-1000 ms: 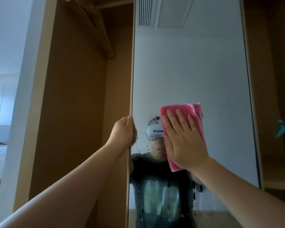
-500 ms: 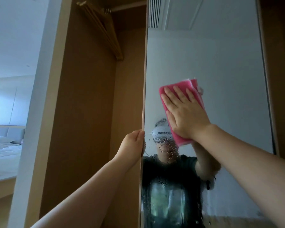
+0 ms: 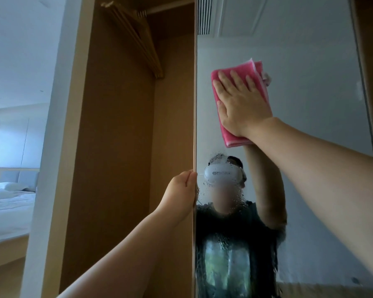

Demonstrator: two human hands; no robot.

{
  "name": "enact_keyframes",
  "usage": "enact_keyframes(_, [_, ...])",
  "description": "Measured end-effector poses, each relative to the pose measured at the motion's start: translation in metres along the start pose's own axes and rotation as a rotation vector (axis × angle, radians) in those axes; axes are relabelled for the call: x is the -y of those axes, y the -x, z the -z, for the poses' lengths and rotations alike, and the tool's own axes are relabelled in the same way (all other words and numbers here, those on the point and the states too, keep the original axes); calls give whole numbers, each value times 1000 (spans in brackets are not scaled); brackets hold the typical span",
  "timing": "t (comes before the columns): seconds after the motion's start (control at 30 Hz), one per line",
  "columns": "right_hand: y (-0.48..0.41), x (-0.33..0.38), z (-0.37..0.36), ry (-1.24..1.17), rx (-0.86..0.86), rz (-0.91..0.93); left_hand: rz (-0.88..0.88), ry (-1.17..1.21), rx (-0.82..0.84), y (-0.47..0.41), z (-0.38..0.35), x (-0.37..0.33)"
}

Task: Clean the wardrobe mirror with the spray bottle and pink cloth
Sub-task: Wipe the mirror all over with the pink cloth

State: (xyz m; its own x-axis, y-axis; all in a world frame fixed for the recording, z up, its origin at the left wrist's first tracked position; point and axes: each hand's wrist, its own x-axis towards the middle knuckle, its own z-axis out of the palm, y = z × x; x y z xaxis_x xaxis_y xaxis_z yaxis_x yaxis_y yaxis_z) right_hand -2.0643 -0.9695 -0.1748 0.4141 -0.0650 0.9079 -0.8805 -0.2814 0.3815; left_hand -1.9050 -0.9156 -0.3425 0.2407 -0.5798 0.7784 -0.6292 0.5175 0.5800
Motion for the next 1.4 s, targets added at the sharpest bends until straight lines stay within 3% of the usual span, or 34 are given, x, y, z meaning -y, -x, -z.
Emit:
enact_keyframes(0.3, [30,17,-6,-20,-6,73,-12,4,-15,1,0,0])
enact_keyframes(0.7, [134,65,-30,-86,6,229,-6,11,-22,2,1,-2])
enact_keyframes(0.83, [158,72,-36,-81,6,297,25,110,32,4,1,2])
enact_keyframes(1.1, [123,59,-25,-89,12,311,23,148,35,7,3,-2])
enact_keyframes(1.4, [24,38,-4,-48,-40,131,17,93,35,7,4,-1])
